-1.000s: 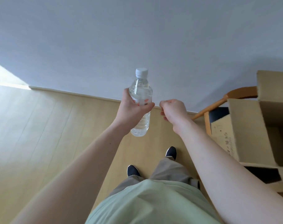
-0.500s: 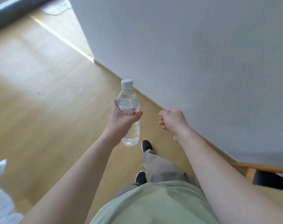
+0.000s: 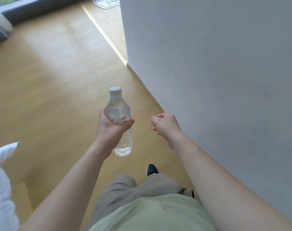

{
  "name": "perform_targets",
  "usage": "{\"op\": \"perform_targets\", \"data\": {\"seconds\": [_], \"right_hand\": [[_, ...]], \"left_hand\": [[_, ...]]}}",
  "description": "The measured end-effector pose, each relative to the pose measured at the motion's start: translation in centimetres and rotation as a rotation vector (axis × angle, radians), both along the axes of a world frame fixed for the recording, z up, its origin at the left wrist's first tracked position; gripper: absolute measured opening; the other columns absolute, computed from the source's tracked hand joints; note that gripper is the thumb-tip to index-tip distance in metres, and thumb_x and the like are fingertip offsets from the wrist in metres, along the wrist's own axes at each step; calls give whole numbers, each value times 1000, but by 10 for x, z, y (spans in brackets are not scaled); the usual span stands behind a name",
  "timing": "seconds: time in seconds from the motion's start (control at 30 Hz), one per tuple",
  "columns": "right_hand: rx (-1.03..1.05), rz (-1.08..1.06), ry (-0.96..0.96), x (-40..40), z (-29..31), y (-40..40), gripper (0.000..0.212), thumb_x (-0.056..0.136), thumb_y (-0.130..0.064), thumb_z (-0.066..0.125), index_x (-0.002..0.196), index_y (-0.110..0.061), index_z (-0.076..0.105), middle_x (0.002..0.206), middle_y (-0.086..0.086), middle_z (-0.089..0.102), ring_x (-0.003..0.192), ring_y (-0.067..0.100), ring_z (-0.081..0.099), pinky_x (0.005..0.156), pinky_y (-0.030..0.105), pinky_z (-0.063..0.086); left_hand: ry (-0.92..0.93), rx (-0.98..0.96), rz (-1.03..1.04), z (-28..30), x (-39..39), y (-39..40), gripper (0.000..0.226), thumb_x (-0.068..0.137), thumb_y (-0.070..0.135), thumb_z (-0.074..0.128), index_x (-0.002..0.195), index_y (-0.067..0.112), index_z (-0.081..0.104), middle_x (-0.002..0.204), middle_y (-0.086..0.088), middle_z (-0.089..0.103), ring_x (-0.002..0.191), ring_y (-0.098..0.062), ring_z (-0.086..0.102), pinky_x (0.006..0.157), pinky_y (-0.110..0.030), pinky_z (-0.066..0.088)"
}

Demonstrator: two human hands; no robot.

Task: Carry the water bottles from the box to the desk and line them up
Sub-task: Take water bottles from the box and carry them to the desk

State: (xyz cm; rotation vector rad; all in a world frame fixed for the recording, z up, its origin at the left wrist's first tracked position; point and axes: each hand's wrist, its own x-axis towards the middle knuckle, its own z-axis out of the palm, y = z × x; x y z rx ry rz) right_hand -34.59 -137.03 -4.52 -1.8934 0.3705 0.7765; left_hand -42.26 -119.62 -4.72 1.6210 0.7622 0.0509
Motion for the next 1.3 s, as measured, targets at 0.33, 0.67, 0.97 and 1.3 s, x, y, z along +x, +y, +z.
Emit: {"op": "perform_targets", "data": {"seconds": [0.33,0.67,0.97,1.3], "right_hand": [[3,199,0,59,-6,105,17,90,-26,57,102,-15,63,103,5,68,108,28,67,93,44,55],[-18,343,-5,129,-9,281,8,91,-25,58,95,-19,61,101,4,69,107,28,68,98,47,56],[-9,443,4,174,0,414,8,91,-25,58,96,-19,61,90,3,69,105,28,70,98,48,56],[-12,704,-18,241,-7,576,9,91,-23,57,96,-18,63,91,4,70,103,28,70,96,48,57]], "left_hand": [[-7,-7,184,-4,30,78,67,58,34,92,110,30,49,108,-4,68,95,-18,71,79,-39,59],[-16,-32,356,-16,70,236,67,68,25,94,118,25,50,111,-3,69,100,-17,70,82,-34,56],[-8,-9,464,-15,99,362,61,71,24,94,110,33,48,107,8,68,88,1,68,74,-22,49],[-8,-4,680,-26,139,472,61,71,28,93,113,32,50,108,6,68,93,-2,69,79,-26,50]]}}
